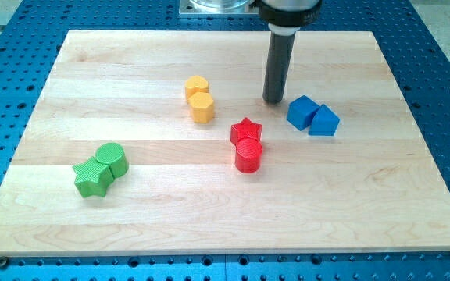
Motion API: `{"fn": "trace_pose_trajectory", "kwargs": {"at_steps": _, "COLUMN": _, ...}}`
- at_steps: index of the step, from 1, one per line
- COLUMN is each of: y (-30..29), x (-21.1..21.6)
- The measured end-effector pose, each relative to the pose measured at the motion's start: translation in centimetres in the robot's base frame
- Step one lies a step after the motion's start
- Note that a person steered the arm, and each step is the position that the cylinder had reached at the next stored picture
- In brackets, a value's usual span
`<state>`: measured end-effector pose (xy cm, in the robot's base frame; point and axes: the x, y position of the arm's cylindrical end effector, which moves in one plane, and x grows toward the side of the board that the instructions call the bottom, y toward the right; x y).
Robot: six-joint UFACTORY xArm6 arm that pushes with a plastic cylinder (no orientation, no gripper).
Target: Slide the blue blocks to the center right side of the board
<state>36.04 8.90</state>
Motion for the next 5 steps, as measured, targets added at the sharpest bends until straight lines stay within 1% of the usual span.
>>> {"fn": "trace_pose_trajectory", "kwargs": {"at_steps": 1, "y": 0.9, "x": 1.8}}
{"fn": "trace_pose_trajectory", "kwargs": {"at_steps": 2, "y": 1.8, "x": 5.6}}
{"fn": "trace_pose_trajectory", "kwargs": {"at_steps": 3, "y": 2.8, "x": 6.7}}
{"fn": "trace_pose_trajectory", "kwargs": {"at_steps": 4, "y": 4.6, "x": 6.7}}
{"fn": "trace_pose_trajectory", "kwargs": {"at_steps": 5, "y": 5.3, "x": 8.0}}
